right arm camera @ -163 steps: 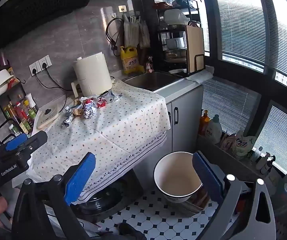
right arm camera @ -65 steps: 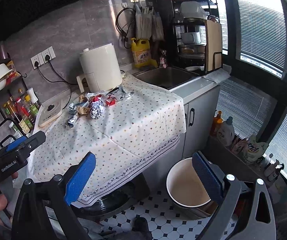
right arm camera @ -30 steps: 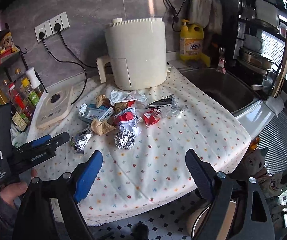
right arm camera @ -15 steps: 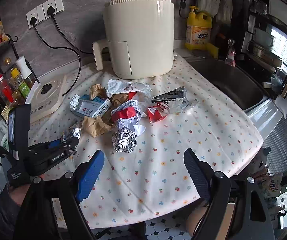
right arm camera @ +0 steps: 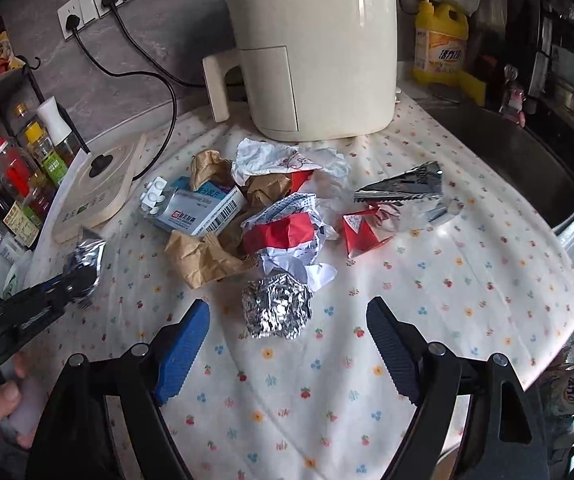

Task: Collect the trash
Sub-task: 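Carry the wrapper and foil ball to the white bin and release both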

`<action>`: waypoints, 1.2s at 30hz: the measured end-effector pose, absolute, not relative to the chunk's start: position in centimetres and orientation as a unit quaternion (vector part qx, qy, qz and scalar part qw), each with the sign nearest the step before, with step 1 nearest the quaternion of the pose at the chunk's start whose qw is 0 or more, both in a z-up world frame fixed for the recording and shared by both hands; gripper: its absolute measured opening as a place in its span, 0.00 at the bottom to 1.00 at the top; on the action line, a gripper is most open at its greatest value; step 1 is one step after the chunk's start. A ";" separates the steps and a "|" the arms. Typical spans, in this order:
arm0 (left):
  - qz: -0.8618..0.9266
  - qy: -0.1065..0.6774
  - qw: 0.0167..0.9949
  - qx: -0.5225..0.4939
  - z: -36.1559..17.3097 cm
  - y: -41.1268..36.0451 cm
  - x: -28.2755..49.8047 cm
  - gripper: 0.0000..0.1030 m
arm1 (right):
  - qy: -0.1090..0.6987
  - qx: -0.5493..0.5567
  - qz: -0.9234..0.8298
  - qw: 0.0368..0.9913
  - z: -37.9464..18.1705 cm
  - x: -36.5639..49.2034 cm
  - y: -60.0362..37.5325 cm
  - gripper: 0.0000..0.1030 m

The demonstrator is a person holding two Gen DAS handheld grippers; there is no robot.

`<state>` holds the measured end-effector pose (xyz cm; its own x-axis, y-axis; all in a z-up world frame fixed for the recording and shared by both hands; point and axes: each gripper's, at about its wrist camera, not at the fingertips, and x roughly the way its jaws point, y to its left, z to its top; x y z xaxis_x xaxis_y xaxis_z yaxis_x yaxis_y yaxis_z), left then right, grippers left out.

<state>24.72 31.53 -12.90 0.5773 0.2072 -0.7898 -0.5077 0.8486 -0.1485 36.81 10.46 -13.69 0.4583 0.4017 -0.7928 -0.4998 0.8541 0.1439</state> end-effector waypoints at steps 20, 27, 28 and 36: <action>0.194 0.376 0.892 -0.158 -9.2 23.1 22.6 0.28 | 0.445 -0.007 0.326 0.834 -11.7 32.4 2.1 0.41; 0.155 0.376 0.902 -0.148 -8.3 14.9 21.7 0.28 | 0.431 -0.013 0.312 0.847 -9.2 28.6 -6.7 0.41; 0.147 0.377 0.903 -0.146 -8.3 13.6 21.7 0.28 | 0.430 -0.013 0.307 0.849 -8.9 28.0 -8.2 0.41; 0.087 0.381 0.911 -0.129 -7.9 3.7 21.8 0.28 | 0.422 -0.006 0.267 0.866 -7.8 24.9 -17.1 0.41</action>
